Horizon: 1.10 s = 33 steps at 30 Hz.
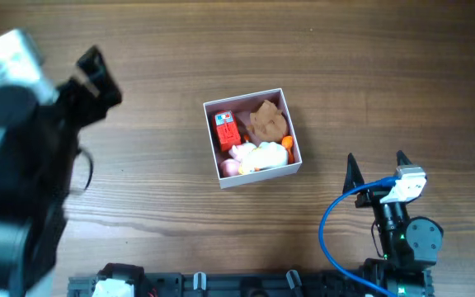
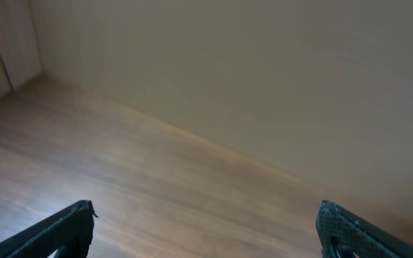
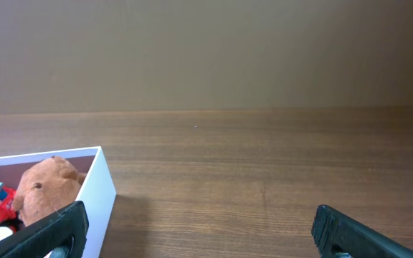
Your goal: Pack container
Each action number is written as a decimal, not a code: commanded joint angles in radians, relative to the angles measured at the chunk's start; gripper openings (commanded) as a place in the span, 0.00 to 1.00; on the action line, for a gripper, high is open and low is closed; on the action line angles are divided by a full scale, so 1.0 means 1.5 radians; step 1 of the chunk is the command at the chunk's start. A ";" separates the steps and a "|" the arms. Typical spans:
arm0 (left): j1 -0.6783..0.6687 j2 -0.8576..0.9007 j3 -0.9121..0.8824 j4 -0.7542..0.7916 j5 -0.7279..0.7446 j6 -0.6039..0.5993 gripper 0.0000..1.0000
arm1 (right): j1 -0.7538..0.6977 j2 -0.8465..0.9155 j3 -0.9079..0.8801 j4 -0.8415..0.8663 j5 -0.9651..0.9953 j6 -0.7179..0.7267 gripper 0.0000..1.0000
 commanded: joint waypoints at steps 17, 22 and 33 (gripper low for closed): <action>0.092 -0.612 -0.714 0.448 0.161 0.003 1.00 | 0.003 -0.005 -0.003 0.004 -0.008 -0.006 0.99; 0.100 -0.625 -0.875 0.611 0.182 0.002 1.00 | 0.003 -0.005 -0.003 0.004 -0.008 -0.006 0.99; 0.086 -0.658 -0.971 0.576 0.193 0.003 1.00 | 0.003 -0.005 -0.003 0.004 -0.008 -0.006 0.99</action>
